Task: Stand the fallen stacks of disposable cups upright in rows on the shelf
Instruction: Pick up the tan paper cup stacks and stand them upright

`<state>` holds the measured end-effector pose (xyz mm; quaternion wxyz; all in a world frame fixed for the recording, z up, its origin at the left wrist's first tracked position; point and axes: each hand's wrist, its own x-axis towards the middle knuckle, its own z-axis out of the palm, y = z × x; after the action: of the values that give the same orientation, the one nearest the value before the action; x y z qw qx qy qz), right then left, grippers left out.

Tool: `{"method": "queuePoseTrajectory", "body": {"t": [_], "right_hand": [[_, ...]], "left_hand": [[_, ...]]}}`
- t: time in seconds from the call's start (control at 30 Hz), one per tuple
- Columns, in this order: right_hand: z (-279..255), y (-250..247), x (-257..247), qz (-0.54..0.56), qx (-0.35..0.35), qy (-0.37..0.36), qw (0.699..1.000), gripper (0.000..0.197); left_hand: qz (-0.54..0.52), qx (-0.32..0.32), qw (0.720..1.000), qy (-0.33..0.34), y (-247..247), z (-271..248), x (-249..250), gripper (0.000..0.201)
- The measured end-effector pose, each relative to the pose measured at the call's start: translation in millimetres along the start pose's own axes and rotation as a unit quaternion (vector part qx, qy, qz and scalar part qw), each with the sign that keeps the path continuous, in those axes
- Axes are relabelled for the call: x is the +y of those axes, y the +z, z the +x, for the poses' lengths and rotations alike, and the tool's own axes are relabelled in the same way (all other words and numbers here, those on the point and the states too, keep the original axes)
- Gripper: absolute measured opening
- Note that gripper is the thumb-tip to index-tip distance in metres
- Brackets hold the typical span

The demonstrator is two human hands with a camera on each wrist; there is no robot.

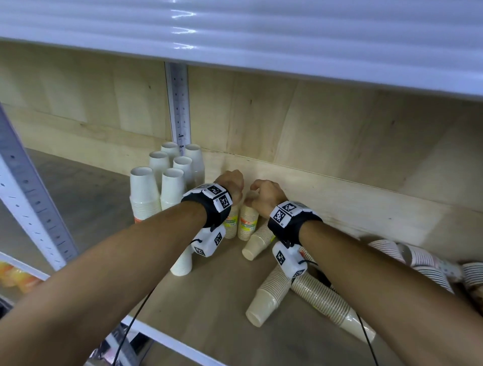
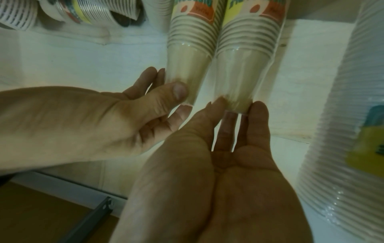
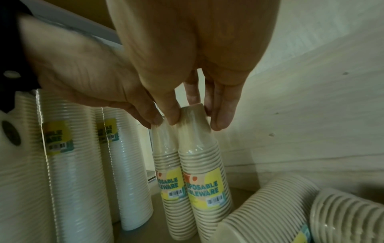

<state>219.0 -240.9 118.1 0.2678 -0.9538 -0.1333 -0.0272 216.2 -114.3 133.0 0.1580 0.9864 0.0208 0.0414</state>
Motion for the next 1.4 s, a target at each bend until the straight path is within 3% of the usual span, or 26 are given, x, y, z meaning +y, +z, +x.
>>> {"method": "queuePoseTrajectory", "body": {"t": [0.3, 0.53, 0.73, 0.97, 1.4], "right_hand": [[-7.1, -12.8, 9.3, -0.020, -0.019, -0.012, 1.000, 0.057], [-31.3, -32.6, 22.9, -0.056, -0.057, -0.006, 0.997, 0.048], [-69.9, -37.1, 33.1, -0.082, -0.123, -0.025, 0.989, 0.053], [-109.4, -24.0, 46.0, -0.069, -0.167, -0.009, 0.984, 0.073], [-145.5, 24.1, 69.1, -0.158, -0.230, -0.064, 0.958, 0.082]], "left_hand": [[-0.031, -0.010, 0.999, 0.010, -18.3, -8.1, 12.8, 0.042], [-0.073, 0.010, 0.994, 0.076, -27.8, -21.4, 25.6, 0.041], [-0.120, 0.003, 0.988, 0.102, -13.8, -41.6, 22.9, 0.032], [-0.138, -0.049, 0.986, 0.076, 22.9, -61.0, 9.2, 0.026], [-0.158, -0.088, 0.983, 0.023, 90.9, -71.1, -20.8, 0.070]]}}
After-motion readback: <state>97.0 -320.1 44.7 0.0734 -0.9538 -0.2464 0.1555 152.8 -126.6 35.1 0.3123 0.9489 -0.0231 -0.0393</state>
